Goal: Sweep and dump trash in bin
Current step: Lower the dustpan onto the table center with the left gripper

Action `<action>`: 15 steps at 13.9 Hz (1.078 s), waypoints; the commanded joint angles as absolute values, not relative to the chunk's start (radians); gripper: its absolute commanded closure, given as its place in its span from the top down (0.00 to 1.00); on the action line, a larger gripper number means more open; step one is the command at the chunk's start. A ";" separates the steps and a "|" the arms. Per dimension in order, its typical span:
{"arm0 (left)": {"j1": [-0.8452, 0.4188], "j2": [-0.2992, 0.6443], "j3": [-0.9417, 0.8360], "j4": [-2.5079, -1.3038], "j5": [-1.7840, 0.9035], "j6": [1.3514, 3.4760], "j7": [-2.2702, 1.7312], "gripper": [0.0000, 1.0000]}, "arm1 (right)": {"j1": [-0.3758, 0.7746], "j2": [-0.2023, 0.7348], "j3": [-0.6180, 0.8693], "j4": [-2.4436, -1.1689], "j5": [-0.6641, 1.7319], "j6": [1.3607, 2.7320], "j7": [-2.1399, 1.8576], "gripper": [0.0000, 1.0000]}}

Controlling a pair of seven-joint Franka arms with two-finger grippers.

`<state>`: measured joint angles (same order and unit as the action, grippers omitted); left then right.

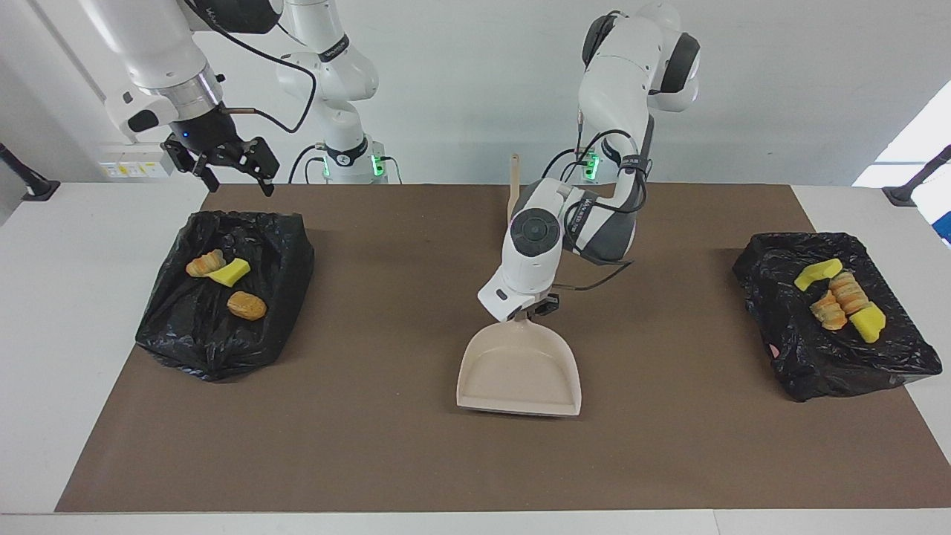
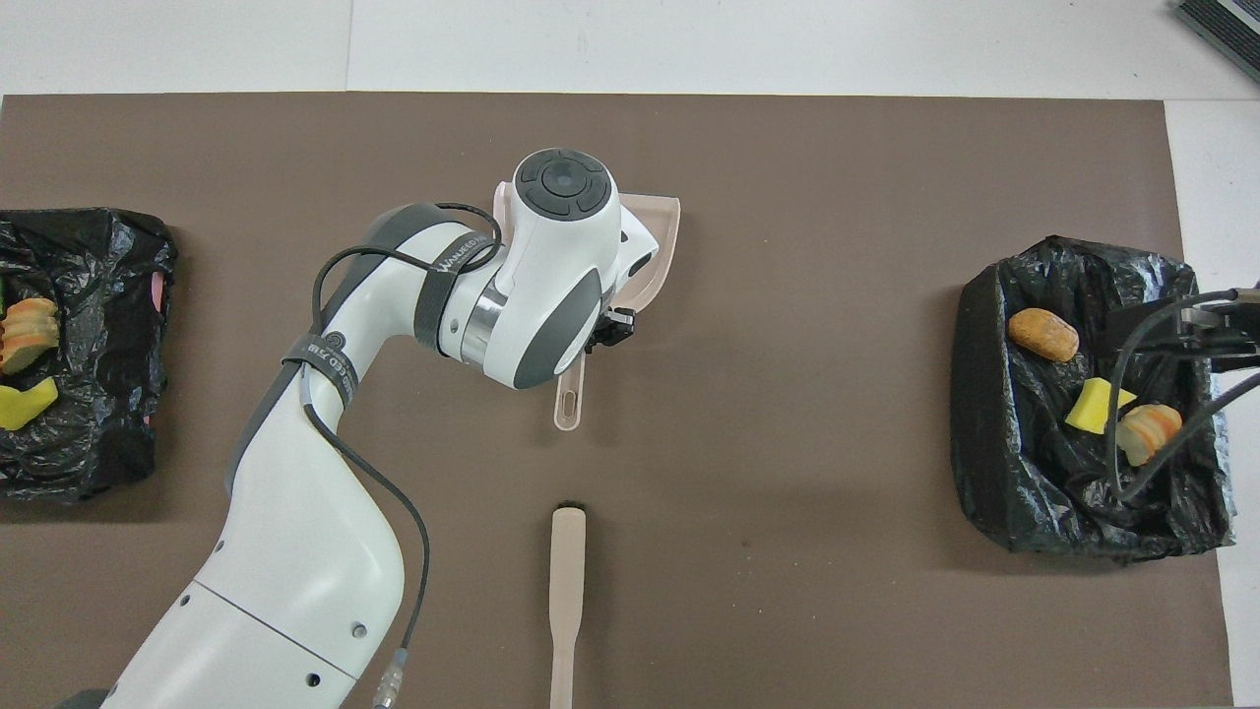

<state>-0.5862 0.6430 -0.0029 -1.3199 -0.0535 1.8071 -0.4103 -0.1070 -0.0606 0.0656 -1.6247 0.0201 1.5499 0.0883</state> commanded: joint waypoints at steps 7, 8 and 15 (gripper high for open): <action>-0.600 0.604 0.014 -1.353 -0.066 1.809 -0.420 0.66 | -0.115 -0.069 0.071 -1.638 0.031 1.562 0.101 1.00; -0.597 0.589 0.014 -1.354 -0.064 1.809 -0.419 0.76 | -0.115 -0.069 0.071 -1.638 0.031 1.562 0.100 1.00; -0.503 0.303 0.038 -1.572 -0.051 1.793 -0.417 1.00 | -0.114 -0.069 0.071 -1.638 0.031 1.562 0.101 1.00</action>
<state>-0.5340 0.4540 0.0303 -1.4184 -0.0526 1.7875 -0.4223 -0.1070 -0.0606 0.0656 -1.6247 0.0201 1.5499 0.0883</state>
